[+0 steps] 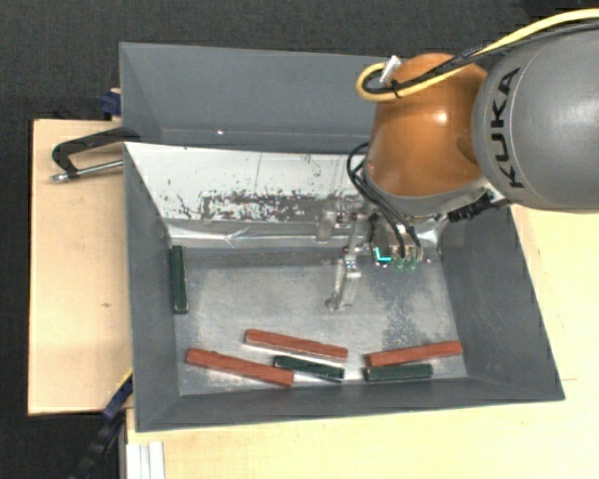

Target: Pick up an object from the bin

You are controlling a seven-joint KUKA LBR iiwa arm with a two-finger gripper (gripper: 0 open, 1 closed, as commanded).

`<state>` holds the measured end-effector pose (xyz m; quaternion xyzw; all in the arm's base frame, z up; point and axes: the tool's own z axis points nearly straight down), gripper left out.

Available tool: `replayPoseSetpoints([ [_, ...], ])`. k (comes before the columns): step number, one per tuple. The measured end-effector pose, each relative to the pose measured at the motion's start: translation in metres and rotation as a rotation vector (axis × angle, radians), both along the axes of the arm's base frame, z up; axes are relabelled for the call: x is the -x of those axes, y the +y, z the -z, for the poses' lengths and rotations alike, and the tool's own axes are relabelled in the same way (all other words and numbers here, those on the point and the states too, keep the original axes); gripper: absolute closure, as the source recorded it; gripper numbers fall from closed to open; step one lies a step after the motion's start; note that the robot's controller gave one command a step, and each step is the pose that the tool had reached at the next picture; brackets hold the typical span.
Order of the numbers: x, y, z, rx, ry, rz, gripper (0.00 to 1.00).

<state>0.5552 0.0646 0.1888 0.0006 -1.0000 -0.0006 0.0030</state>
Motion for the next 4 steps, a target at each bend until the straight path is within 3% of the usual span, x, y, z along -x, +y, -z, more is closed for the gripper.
replayPoseSetpoints([
  [1,-0.002,0.0,-0.004,-0.001,-0.008,0.001,0.0],
  [2,0.004,0.04,0.022,0.002,-0.012,-0.036,0.0],
  [3,0.03,0.064,0.06,-0.005,-0.008,0.012,0.0],
  [4,0.01,0.011,0.093,-0.002,-0.01,0.033,0.0],
])
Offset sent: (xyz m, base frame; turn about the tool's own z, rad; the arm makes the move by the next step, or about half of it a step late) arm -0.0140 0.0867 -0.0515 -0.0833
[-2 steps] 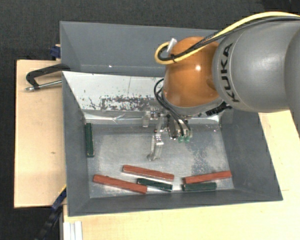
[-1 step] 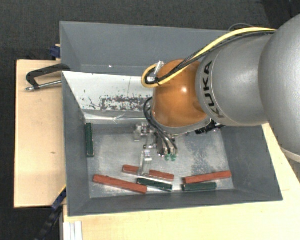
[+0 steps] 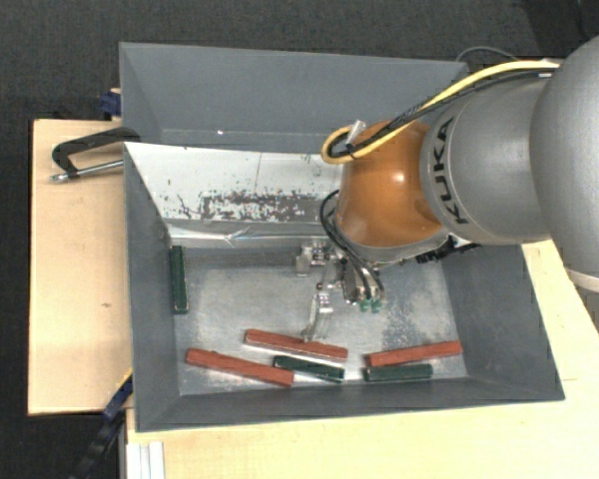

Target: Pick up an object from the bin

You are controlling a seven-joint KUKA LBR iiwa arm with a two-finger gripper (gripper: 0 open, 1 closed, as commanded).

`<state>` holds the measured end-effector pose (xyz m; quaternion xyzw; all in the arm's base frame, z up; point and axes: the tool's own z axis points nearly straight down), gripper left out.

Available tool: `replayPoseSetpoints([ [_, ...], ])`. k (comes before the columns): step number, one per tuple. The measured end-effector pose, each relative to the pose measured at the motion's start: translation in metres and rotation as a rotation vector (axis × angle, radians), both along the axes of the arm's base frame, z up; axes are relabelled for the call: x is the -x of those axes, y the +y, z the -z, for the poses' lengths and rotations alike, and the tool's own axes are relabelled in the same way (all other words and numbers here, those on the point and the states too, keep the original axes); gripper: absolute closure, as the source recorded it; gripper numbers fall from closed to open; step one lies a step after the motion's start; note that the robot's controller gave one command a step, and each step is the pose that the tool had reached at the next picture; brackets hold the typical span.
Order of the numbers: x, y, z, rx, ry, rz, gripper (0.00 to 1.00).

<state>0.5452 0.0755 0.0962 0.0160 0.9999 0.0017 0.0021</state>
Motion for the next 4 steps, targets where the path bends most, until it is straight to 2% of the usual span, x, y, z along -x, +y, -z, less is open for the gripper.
replayPoseSetpoints([
  [1,0.011,-0.026,0.002,0.009,0.004,-0.14,0.0],
  [2,0.016,0.038,-0.016,0.002,0.0,-0.186,0.0],
  [3,0.028,0.07,-0.021,-0.001,0.001,-0.11,0.0],
  [4,0.034,0.063,-0.027,0.003,0.003,-0.251,0.0],
])
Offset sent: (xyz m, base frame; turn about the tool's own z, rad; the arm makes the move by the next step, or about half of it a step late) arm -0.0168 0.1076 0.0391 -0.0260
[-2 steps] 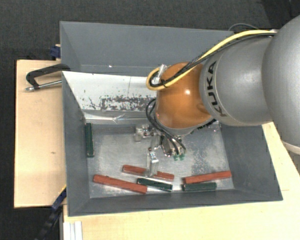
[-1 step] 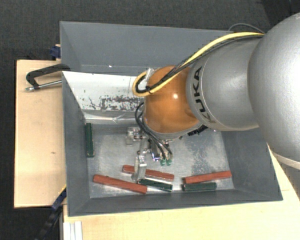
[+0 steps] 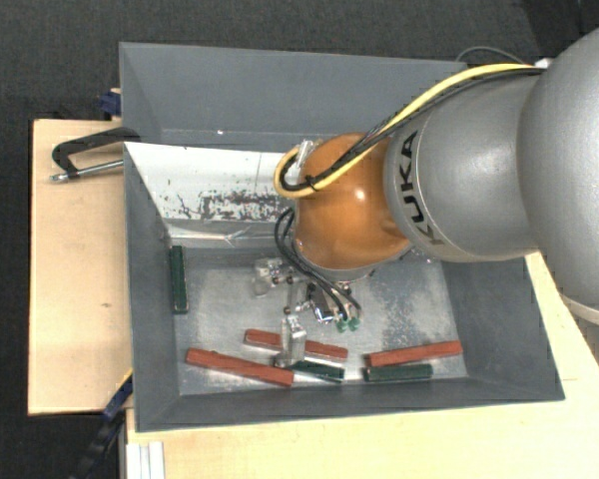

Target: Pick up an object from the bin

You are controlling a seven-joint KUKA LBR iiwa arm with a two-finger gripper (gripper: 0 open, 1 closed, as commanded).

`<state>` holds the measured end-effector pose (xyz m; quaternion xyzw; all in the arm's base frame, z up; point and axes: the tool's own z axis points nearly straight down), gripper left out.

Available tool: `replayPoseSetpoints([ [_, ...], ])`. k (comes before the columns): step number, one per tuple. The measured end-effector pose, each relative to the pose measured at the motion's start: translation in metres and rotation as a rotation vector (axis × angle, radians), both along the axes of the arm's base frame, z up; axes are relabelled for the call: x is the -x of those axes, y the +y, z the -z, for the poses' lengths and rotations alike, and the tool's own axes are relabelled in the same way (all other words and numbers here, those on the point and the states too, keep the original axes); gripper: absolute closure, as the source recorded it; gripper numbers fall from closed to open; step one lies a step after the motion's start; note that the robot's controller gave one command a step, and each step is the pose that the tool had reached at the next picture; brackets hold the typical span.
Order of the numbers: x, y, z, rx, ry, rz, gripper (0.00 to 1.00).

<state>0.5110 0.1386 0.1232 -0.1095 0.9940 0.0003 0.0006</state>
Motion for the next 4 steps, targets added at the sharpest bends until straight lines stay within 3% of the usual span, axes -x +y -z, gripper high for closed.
replayPoseSetpoints([
  [1,0.011,-0.022,0.011,-0.001,0.0,0.101,0.0],
  [2,0.015,-0.041,0.013,0.001,0.002,0.02,0.0],
  [3,0.003,-0.048,0.053,-0.001,0.0,-0.103,1.0],
  [4,0.003,-0.048,0.053,-0.001,0.0,-0.102,1.0],
])
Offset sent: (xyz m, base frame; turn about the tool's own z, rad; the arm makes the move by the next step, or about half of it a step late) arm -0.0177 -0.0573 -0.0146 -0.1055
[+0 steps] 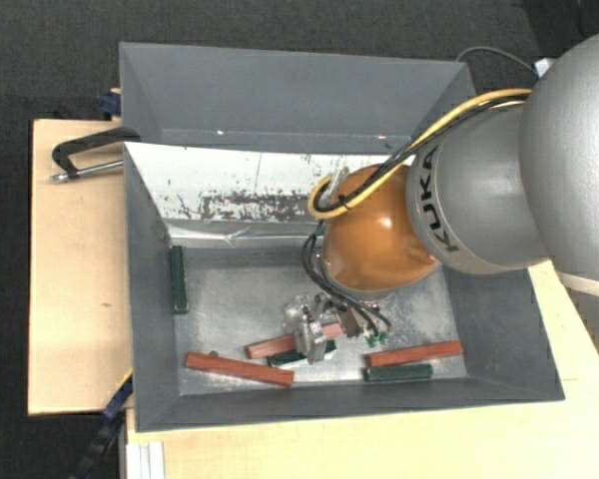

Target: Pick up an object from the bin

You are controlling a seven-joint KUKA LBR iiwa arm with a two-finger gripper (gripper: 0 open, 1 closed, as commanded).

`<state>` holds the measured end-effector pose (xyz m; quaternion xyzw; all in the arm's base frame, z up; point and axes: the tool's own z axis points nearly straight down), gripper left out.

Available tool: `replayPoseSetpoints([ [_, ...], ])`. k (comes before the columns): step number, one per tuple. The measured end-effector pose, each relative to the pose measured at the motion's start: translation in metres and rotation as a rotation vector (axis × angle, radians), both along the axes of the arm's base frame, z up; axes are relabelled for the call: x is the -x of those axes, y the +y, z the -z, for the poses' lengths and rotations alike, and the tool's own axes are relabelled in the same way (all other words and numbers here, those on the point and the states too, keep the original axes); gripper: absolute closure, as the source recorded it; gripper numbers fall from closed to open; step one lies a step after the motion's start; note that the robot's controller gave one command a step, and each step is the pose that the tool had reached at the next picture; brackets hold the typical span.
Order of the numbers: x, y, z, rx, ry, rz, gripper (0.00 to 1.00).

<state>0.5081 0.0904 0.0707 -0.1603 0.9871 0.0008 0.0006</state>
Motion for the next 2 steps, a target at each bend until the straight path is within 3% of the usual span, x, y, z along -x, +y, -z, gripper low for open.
replayPoseSetpoints([
  [1,-0.006,-0.002,-0.042,0.001,0.005,0.002,1.0],
  [2,0.011,-0.046,-0.148,0.0,-0.003,0.027,1.0],
])
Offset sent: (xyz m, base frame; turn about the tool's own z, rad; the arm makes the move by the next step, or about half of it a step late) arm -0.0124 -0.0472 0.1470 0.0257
